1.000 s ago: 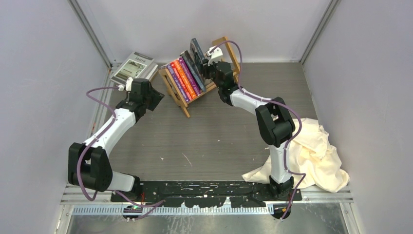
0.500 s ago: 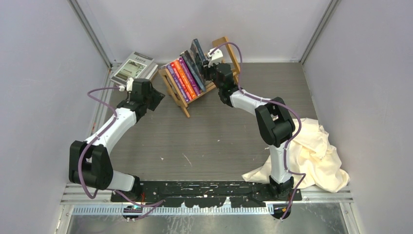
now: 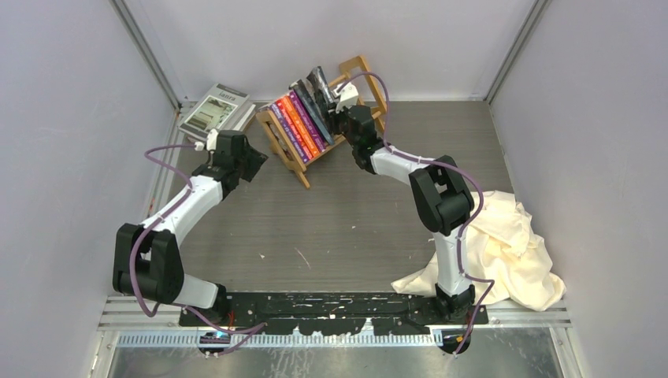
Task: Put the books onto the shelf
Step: Place the book on the shelf.
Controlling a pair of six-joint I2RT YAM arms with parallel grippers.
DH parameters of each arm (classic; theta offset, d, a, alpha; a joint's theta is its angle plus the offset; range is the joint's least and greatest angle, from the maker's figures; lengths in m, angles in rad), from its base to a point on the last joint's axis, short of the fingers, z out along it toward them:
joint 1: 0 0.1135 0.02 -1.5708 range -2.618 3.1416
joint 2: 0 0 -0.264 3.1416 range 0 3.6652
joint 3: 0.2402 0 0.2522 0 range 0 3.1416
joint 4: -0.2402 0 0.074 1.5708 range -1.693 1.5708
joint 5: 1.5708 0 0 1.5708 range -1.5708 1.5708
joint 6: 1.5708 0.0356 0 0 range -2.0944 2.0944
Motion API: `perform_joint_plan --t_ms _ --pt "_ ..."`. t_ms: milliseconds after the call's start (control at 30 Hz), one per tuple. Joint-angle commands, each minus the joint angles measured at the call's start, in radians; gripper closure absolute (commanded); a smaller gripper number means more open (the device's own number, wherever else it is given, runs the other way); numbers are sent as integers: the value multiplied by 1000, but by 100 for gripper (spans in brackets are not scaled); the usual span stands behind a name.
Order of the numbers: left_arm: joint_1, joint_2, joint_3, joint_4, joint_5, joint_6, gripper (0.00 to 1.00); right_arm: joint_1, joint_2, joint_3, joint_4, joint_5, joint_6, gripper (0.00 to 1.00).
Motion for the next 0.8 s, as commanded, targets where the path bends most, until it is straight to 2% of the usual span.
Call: perform_joint_plan --t_ms 0,533,767 --pt "-7 0 1 67 -3 -14 57 5 21 1 -36 -16 -2 78" --pt "-10 19 24 58 -2 -22 57 -14 26 56 -104 -33 3 56" --pt "-10 29 31 56 -4 -23 57 -26 56 135 -158 -49 9 54"
